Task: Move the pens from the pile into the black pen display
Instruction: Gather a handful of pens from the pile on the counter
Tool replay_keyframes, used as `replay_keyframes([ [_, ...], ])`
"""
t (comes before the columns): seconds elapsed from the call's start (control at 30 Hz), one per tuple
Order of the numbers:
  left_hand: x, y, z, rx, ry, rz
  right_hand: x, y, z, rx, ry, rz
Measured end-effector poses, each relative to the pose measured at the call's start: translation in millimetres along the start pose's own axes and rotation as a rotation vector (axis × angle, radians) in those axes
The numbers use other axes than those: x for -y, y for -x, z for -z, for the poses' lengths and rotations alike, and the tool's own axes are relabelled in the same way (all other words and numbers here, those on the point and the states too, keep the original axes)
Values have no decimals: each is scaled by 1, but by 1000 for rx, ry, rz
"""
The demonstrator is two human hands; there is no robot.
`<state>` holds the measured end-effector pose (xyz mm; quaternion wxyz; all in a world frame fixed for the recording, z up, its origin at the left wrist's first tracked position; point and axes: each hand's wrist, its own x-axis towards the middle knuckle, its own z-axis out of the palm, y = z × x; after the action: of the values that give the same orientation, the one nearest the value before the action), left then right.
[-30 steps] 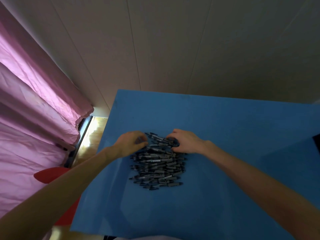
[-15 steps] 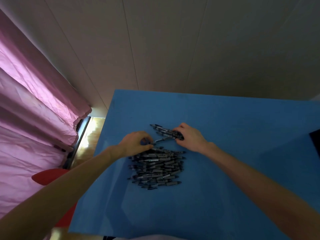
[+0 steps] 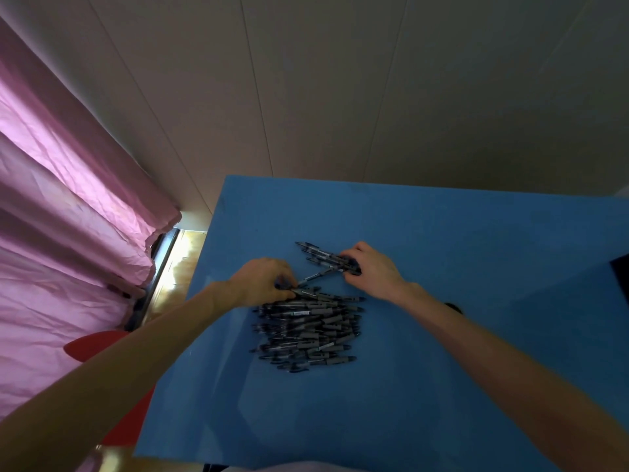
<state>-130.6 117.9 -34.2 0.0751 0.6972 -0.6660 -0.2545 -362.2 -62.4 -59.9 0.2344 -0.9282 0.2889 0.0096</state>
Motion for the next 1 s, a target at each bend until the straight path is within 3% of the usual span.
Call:
replay_keyframes([
  [0.33, 2, -7, 7, -10, -77, 0, 0, -1, 0, -19, -25, -3],
  [0.6, 7, -20, 9, -31, 2, 51, 2, -1, 1, -12, -33, -22],
  [1.0, 8, -26, -1, -167, -44, 50, 6, 0, 5, -119, 8, -160],
])
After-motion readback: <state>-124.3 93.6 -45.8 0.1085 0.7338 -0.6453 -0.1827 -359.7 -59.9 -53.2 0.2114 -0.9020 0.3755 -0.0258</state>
